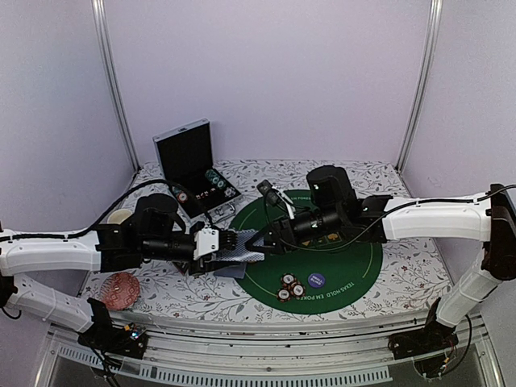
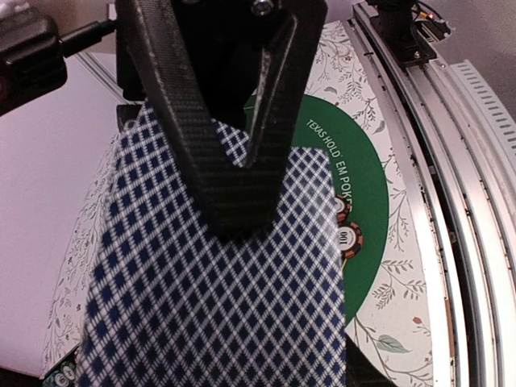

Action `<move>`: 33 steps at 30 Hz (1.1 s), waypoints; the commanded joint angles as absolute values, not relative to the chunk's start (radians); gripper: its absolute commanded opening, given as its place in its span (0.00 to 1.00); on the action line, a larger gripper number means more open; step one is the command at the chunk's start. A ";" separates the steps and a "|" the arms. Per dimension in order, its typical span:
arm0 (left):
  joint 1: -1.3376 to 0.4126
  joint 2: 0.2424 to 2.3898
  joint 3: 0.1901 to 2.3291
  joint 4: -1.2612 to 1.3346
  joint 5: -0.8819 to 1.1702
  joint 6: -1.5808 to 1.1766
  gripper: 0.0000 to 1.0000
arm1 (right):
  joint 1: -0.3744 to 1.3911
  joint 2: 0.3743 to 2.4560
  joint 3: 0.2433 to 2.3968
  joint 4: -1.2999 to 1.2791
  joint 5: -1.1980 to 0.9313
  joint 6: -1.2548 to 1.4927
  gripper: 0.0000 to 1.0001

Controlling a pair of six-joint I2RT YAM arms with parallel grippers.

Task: Distribute texas hold em gaming equipment
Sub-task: Pick up the poker card from the face-down deck piles.

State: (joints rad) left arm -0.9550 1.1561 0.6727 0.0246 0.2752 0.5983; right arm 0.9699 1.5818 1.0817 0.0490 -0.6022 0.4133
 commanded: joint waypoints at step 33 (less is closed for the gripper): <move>-0.966 1.131 0.687 0.087 0.330 0.507 0.45 | 0.974 1.469 1.099 -0.034 -0.553 0.405 0.46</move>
